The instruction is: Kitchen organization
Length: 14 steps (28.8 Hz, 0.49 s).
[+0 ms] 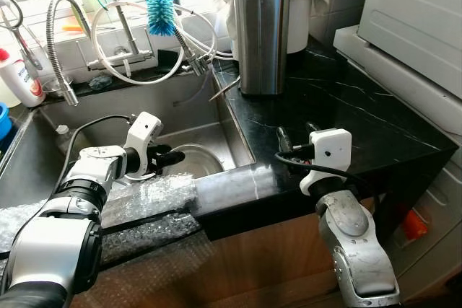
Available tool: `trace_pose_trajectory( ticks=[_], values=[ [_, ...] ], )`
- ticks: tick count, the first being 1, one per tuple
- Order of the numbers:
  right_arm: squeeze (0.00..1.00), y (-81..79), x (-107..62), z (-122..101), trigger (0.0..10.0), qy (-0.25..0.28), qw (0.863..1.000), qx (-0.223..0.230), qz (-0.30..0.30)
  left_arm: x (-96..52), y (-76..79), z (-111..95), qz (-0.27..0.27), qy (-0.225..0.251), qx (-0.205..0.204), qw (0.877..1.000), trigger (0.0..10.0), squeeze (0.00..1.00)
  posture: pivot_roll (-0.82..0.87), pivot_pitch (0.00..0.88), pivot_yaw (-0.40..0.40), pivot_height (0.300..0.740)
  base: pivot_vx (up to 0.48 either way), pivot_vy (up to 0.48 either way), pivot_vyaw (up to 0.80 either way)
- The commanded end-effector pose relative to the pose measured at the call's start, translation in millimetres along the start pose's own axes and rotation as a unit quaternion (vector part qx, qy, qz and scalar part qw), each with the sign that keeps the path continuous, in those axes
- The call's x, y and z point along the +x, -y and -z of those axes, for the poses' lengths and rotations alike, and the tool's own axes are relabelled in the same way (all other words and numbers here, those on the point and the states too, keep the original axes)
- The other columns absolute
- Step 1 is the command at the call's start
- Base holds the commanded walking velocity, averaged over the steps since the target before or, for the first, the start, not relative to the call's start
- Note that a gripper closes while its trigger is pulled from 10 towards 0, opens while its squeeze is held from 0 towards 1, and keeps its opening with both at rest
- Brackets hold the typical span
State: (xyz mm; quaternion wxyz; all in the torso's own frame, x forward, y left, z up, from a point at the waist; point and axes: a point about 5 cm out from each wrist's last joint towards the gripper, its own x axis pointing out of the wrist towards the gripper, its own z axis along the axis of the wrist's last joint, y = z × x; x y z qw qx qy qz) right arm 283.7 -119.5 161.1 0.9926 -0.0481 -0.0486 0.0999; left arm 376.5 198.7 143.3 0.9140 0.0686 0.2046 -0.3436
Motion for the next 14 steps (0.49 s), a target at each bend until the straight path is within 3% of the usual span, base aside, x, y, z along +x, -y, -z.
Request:
trace_pose_trajectory(
  ticks=[1, 5, 8, 10, 12, 14],
  values=[
    [0.0, -6.5, 2.3, 0, 10.0, -0.004, 1.0, 0.007, -0.015, -5.6, -3.2, -14, 0.011, 0.019, 0.026, 0.999, 10.0, 0.0, -0.11, 0.0, 0.146, 0.74, 0.0, 0.0, 0.0],
    [0.0, -5.7, 2.5, -1, 10.0, -0.001, 1.0, 0.004, -0.013, -5.8, -3.8, -20, -0.01, 0.047, 0.061, 0.997, 10.0, 0.0, -0.11, 0.0, 0.146, 0.74, 0.0, 0.0, 0.0],
    [0.0, -1.1, 2.6, -2, 10.0, 0.004, 1.0, 0.004, 0.002, -12.2, -12.1, -41, -0.086, 0.148, 0.046, 0.984, 10.0, 0.0, -0.11, 0.0, 0.147, 0.74, 0.0, 0.0, 0.0],
    [0.0, 1.7, 2.4, -3, 10.0, 0.007, 1.0, 0.008, 0.012, -19.2, -18.1, -50, -0.127, 0.206, 0.014, 0.97, 10.0, 0.0, -0.11, 0.0, 0.146, 0.74, 0.0, 0.0, 0.0],
    [0.0, 4.6, 1.7, -2, 10.0, 0.008, 1.0, 0.012, 0.023, -29.6, -22.9, -55, -0.196, 0.263, 0.015, 0.945, 10.0, 0.0, -0.1, 0.0, 0.143, 0.74, 0.0, 0.0, 0.0],
    [0.0, 5.8, 1.2, -2, 10.0, 0.011, 0.999, 0.015, 0.029, -34.7, -21.5, -50, -0.231, 0.283, 0.023, 0.93, 10.0, 0.0, -0.1, 0.0, 0.142, 0.74, 0.0, 0.0, 0.0]
  ],
)
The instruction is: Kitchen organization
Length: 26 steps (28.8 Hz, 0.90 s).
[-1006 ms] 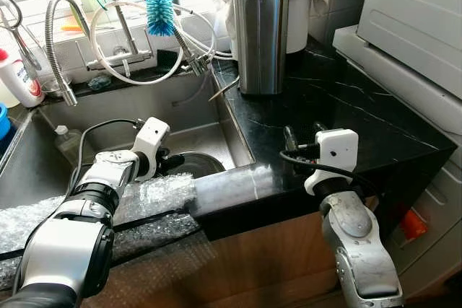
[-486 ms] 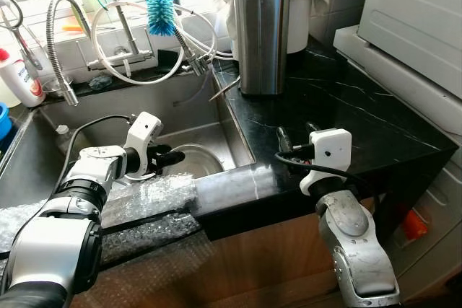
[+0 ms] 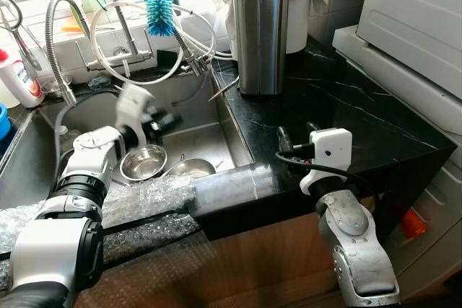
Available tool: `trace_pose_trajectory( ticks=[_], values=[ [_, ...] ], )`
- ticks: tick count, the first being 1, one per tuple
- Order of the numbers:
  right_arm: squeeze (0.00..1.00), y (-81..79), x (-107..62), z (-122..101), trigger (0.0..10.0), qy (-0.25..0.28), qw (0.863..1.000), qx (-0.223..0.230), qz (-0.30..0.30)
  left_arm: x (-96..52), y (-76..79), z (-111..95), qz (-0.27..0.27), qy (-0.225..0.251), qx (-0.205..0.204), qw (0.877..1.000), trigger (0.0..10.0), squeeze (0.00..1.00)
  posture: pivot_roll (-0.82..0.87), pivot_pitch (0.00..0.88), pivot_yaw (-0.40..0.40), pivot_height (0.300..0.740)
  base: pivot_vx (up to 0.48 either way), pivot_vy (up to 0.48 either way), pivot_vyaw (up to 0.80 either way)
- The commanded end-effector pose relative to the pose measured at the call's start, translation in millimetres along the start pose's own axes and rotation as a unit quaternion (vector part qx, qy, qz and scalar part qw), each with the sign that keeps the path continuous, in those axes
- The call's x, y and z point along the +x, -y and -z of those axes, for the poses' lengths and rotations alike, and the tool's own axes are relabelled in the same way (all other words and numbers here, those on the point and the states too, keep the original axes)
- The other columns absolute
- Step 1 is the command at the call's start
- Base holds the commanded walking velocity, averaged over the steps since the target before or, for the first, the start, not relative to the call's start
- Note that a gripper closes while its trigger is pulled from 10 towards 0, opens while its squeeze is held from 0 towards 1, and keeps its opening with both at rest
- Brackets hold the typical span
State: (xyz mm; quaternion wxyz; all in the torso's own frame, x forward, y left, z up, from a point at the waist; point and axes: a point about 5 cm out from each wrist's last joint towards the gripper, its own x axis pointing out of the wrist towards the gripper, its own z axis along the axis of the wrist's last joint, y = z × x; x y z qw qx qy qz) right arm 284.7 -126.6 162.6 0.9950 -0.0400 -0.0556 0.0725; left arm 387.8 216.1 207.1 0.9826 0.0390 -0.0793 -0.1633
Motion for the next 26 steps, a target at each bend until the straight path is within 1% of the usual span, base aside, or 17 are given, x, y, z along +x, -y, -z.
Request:
trace_pose_trajectory(
  ticks=[1, 2, 3, 6, 8, 9, 10, 11, 12, 13, 14, 16, 20, 21, 22, 26],
  values=[
    [0.0, -1.3, 1.3, -1, 10.0, 0.004, 1.0, 0.008, 0.002, -8.8, -4.3, 4, -0.041, 0.017, 0.008, 0.999, 10.0, 0.0, -0.1, 0.0, 0.142, 0.74, 0.0, 0.0, 0.0],
    [0.0, -0.8, 1.6, -2, 10.0, 0.009, 1.0, 0.009, 0.003, -13.0, -5.5, 4, -0.062, 0.031, 0.01, 0.998, 10.0, 0.0, -0.1, 0.0, 0.143, 0.74, 0.0, 0.0, 0.0],
    [0.0, -0.1, 2.0, -5, 10.0, 0.017, 1.0, 0.01, 0.006, -19.5, -9.1, 3, -0.097, 0.052, 0.013, 0.994, 10.0, 0.0, -0.1, 0.0, 0.143, 0.74, 0.0, 0.0, 0.0],
    [0.0, 2.3, 3.0, -10, 10.0, 0.028, 0.999, 0.013, 0.013, -35.4, -15.3, -3, -0.165, 0.097, 0.018, 0.981, 10.0, 0.0, -0.1, 0.0, 0.141, 0.74, 0.0, 0.0, 0.0],
    [0.0, 3.4, 3.5, -10, 10.0, 0.03, 0.999, 0.012, 0.015, -45.2, -14.9, -6, -0.191, 0.12, 0.018, 0.974, 10.0, 0.0, -0.09, 0.0, 0.139, 0.74, 0.0, 0.0, 0.0],
    [0.0, 3.8, 3.8, -10, 10.0, 0.033, 0.999, 0.014, 0.015, -56.7, -8.0, -8, -0.209, 0.139, 0.024, 0.968, 10.0, 0.0, -0.08, 0.0, 0.136, 0.74, 0.0, 0.0, 0.0],
    [0.0, 3.8, 3.8, -10, 10.0, 0.033, 0.999, 0.014, 0.015, -60.5, -5.2, -8, -0.215, 0.144, 0.026, 0.966, 10.0, 0.0, -0.08, 0.0, 0.135, 0.74, 0.0, 0.0, 0.0],
    [0.0, 3.8, 3.8, -10, 10.0, 0.033, 0.999, 0.014, 0.015, -60.5, -5.2, -8, -0.215, 0.144, 0.026, 0.966, 10.0, 0.0, -0.08, 0.0, 0.135, 0.74, 0.0, 0.0, 0.0],
    [0.0, 3.3, 4.1, -9, 10.0, 0.035, 0.999, 0.013, 0.014, -68.2, 1.5, -6, -0.232, 0.148, 0.021, 0.961, 10.0, 0.0, -0.08, 0.0, 0.134, 0.74, 0.0, 0.0, 0.0],
    [0.0, 3.0, 4.6, -9, 10.0, 0.036, 0.999, 0.013, 0.014, -71.5, 6.1, -4, -0.239, 0.146, 0.017, 0.96, 10.0, 0.0, -0.08, 0.0, 0.133, 0.74, 0.0, 0.0, 0.0],
    [0.0, 3.0, 4.6, -9, 10.0, 0.036, 0.999, 0.013, 0.014, -71.5, 6.1, -4, -0.239, 0.146, 0.017, 0.96, 10.0, 0.0, -0.08, 0.0, 0.133, 0.74, 0.0, 0.0, 0.0],
    [0.0, 2.5, 5.8, -10, 10.0, 0.038, 0.999, 0.013, 0.014, -76.7, 14.9, -1, -0.253, 0.141, 0.011, 0.957, 10.0, 0.0, -0.08, 0.0, 0.132, 0.74, 0.0, 0.0, 0.0],
    [0.0, 1.7, 7.3, -11, 10.0, 0.041, 0.999, 0.013, 0.014, -77.6, 27.7, 4, -0.258, 0.131, -0.003, 0.957, 10.0, 0.0, -0.08, 0.0, 0.13, 0.74, 0.0, 0.0, 0.0],
    [0.0, 0.4, 7.9, -11, 10.0, 0.043, 0.999, 0.014, 0.011, -74.7, 34.5, 5, -0.253, 0.126, -0.013, 0.959, 10.0, 0.0, -0.08, 0.0, 0.131, 0.74, 0.0, 0.0, 0.0],
    [0.0, 0.0, 8.1, -11, 10.0, 0.043, 0.999, 0.013, 0.009, -73.3, 37.1, 5, -0.249, 0.126, -0.014, 0.96, 10.0, 0.0, -0.08, 0.0, 0.133, 0.74, 0.0, 0.0, 0.0],
    [0.0, -0.1, 8.5, -12, 10.0, 0.046, 0.999, 0.012, 0.009, -70.2, 40.7, 2, -0.243, 0.125, -0.013, 0.962, 10.0, 0.0, -0.08, 0.0, 0.137, 0.74, 0.0, 0.0, 0.0]
  ],
)
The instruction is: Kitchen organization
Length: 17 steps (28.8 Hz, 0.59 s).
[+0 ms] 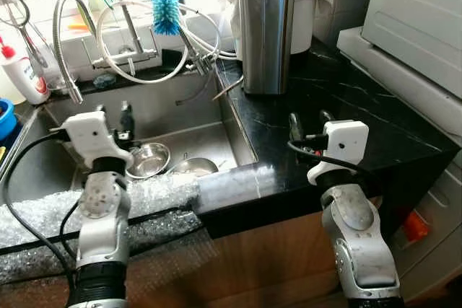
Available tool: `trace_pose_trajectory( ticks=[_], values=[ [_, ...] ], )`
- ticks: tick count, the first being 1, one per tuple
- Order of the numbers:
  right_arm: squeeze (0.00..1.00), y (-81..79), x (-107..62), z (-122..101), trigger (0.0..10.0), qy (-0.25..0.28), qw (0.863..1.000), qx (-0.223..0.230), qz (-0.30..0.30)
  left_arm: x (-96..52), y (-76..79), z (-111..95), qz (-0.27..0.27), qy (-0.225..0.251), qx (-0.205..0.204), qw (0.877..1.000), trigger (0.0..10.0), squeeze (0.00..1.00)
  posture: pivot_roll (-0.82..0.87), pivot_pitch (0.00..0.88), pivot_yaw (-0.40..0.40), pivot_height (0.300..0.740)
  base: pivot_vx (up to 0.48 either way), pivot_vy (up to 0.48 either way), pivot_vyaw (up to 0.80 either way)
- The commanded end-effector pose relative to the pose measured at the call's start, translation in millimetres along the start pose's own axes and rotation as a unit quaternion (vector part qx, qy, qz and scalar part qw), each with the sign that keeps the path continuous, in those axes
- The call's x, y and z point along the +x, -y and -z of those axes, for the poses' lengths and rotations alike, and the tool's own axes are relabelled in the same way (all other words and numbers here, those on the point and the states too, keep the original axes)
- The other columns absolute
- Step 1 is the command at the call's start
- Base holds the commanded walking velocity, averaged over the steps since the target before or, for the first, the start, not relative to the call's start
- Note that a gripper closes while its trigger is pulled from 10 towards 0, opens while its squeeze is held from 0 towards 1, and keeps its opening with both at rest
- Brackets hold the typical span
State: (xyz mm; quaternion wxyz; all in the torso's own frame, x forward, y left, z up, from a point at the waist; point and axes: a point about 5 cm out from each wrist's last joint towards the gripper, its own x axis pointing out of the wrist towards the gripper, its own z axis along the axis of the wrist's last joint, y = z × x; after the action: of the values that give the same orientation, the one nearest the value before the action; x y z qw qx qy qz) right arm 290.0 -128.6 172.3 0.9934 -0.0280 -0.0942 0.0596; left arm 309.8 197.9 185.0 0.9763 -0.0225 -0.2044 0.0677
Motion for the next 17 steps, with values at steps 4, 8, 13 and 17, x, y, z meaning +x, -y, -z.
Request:
trace_pose_trajectory(
  ticks=[4, 8, 13, 17],
  values=[
    [0.0, -3.6, 3.3, -1.9, 10.0, 0.008, 1.0, 0.005, -0.004, 2.9, -0.5, -6.2, -0.006, -0.001, 0.009, 1.0, 10.0, 0.0, -0.09, 0.0, 0.14, 0.74, 0.0, 0.0, 0.0],
    [0.0, -5.6, 4.0, -2.3, 10.0, 0.009, 1.0, 0.006, -0.007, 1.3, 1.5, -5.2, -0.008, -0.006, 0.012, 1.0, 10.0, 0.0, -0.08, 0.0, 0.131, 0.74, 0.0, 0.0, 0.0],
    [0.0, -5.1, 4.7, -1.2, 10.0, 0.007, 1.0, 0.008, -0.005, -2.8, 3.3, -3.7, -0.008, -0.011, 0.005, 1.0, 10.0, 0.0, -0.06, 0.0, 0.126, 0.74, 0.0, 0.0, 0.0],
    [0.0, -4.7, 6.1, -0.7, 10.0, 0.006, 1.0, 0.01, -0.002, -4.3, 5.3, -2.7, -0.017, -0.018, -0.006, 1.0, 10.0, 0.0, -0.06, 0.0, 0.123, 0.74, 0.0, 0.0, 0.0]
  ],
)
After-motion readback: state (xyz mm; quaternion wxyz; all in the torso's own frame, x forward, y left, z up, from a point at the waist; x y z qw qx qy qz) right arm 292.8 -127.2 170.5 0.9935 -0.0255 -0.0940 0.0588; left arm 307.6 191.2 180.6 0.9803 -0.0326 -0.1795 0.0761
